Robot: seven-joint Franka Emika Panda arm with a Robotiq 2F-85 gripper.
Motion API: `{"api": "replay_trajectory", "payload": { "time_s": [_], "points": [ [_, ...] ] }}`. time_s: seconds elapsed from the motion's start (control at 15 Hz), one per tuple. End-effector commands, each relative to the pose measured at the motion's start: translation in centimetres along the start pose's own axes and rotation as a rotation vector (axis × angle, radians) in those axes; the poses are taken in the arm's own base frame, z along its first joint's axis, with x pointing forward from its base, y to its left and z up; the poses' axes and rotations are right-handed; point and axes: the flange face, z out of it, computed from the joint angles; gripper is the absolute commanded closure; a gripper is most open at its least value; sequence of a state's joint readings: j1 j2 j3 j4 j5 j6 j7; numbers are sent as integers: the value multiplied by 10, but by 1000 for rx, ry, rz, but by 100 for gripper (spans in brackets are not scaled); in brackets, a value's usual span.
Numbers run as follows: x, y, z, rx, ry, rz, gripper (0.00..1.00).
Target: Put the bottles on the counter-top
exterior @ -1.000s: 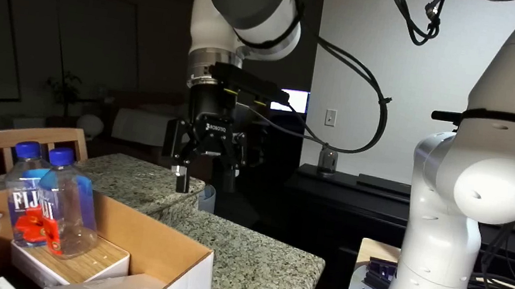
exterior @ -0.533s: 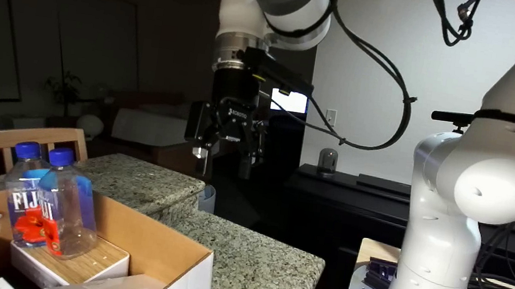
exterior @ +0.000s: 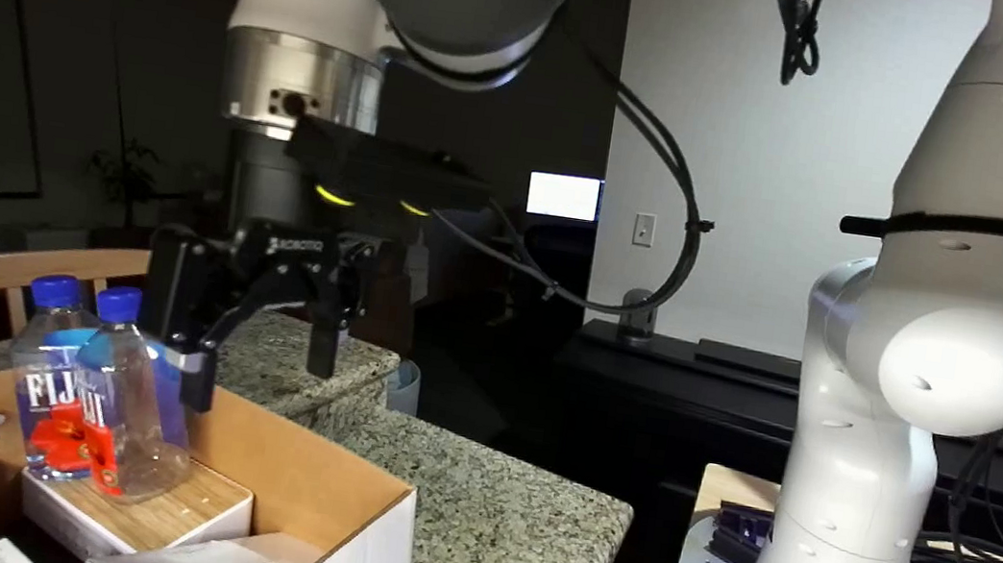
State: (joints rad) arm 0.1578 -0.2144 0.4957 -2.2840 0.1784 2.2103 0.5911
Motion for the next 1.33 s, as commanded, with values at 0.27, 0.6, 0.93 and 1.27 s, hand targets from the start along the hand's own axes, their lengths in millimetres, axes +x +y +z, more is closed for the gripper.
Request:
{"api": "replay_trajectory", "payload": {
  "time_s": [0.27, 0.6, 0.93, 1.27],
  "points": [
    [26, -7, 5, -24, -74, 48, 0],
    [72, -9, -18, -51, 18, 51, 0],
    [119, -20, -29, -125, 121, 34, 0],
    [144, -41, -21, -88, 76, 28, 0]
  ]
}}
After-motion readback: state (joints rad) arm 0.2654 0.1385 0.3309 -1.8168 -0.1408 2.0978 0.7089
